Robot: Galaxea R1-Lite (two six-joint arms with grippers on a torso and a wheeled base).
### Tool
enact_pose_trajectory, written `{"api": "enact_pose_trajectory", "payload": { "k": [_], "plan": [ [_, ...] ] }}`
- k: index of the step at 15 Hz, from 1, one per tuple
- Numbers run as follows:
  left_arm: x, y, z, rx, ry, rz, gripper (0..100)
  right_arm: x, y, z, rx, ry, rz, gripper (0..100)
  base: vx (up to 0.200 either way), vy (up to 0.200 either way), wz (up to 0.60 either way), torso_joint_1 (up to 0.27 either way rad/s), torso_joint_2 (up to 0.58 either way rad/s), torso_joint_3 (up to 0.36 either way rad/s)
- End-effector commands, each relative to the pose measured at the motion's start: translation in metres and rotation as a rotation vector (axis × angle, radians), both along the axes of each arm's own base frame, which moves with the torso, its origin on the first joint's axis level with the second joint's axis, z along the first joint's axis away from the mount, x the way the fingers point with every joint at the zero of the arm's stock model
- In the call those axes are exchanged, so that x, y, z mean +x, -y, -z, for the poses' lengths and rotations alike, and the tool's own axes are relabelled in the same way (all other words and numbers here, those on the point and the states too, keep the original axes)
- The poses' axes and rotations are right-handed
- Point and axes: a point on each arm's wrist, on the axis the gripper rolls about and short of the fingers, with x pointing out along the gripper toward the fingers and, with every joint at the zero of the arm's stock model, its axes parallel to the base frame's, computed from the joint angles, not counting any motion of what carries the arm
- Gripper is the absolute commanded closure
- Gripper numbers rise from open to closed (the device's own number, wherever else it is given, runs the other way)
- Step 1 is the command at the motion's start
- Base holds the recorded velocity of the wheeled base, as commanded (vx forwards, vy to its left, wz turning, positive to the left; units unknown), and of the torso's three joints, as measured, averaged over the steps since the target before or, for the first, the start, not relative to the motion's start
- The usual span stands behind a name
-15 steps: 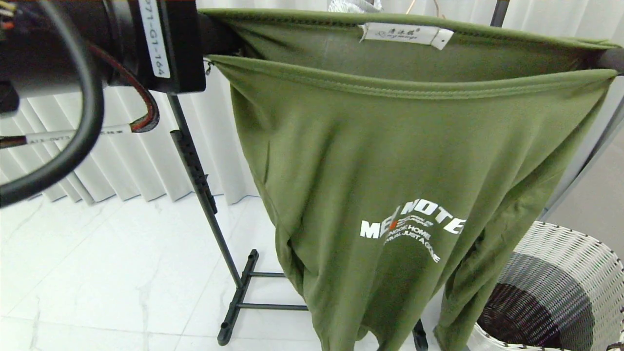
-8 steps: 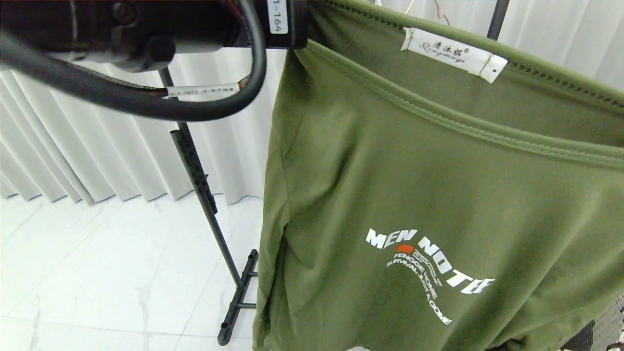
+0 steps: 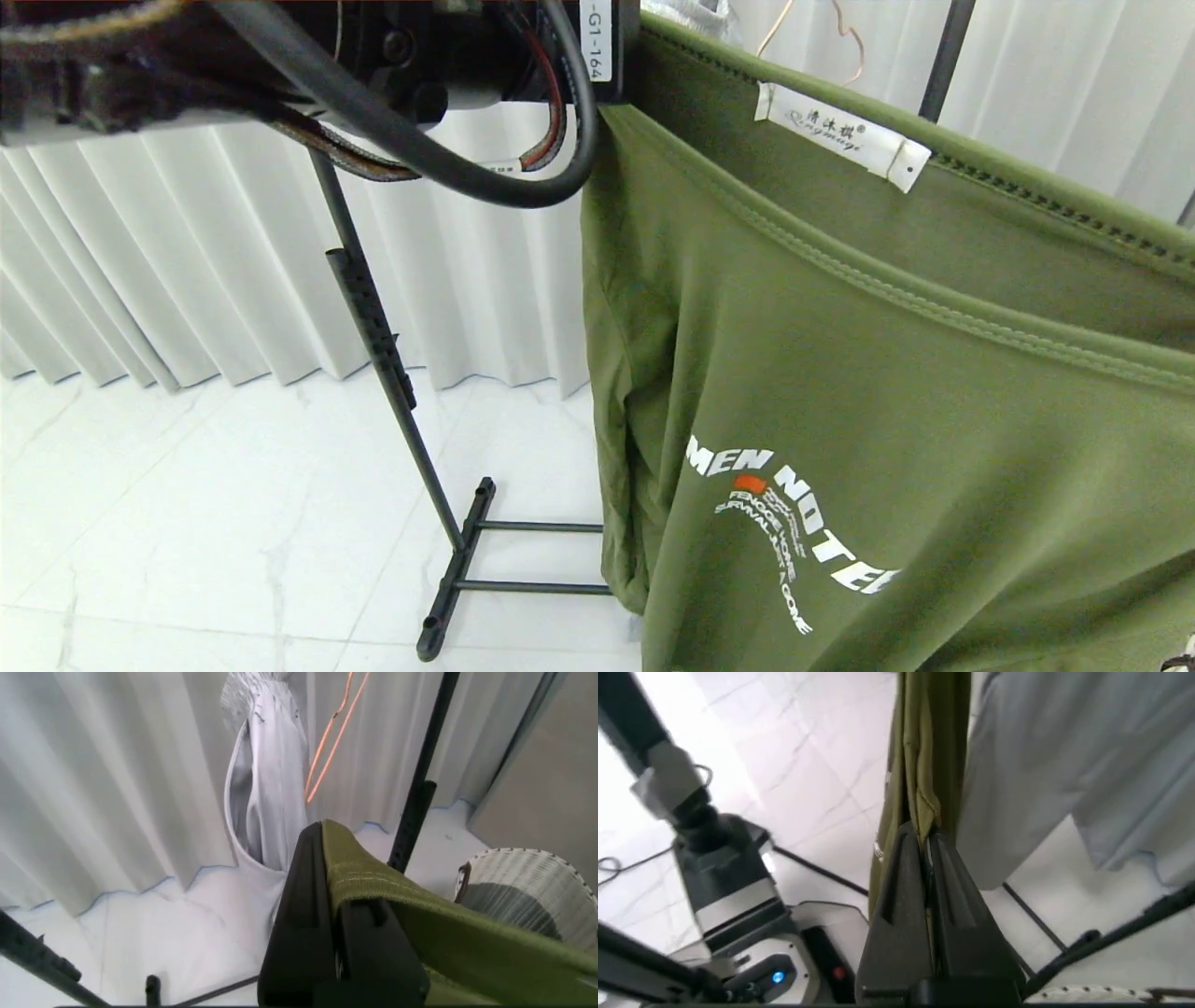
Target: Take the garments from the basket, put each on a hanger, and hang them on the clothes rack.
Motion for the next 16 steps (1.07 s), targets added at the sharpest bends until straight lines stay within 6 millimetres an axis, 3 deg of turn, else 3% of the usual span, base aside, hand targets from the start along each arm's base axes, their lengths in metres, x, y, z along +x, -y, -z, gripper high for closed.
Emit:
{"api": "enact_pose_trajectory", "payload": {
  "k": [1,4,8,13,16],
  "plan": [
    [-0.006,-0.008,-0.002,0.011,-0.012,-0.002,100,0.007,-0.006,0.001,-0.022,-0.004,0.063,100,0.000,0.000,0.00,0.000,0.00,0.000],
    [-0.025,-0.033,-0.003,0.037,-0.102,-0.006,100,0.028,-0.023,-0.002,-0.004,0.016,0.171,100,0.000,0.000,0.00,0.000,0.00,0.000],
    [-0.058,-0.069,-0.003,0.105,-0.187,0.015,100,0.063,-0.063,-0.011,0.077,0.087,0.197,100,0.000,0.000,0.00,0.000,0.00,0.000],
    [-0.099,-0.086,0.007,0.153,-0.215,0.159,100,0.086,-0.091,-0.026,0.126,0.122,0.194,100,0.000,0.000,0.00,0.000,0.00,0.000],
    [-0.105,-0.084,0.007,0.160,-0.213,0.200,100,0.087,-0.093,-0.028,0.122,0.132,0.194,100,0.000,0.000,0.00,0.000,0.00,0.000]
  ]
}}
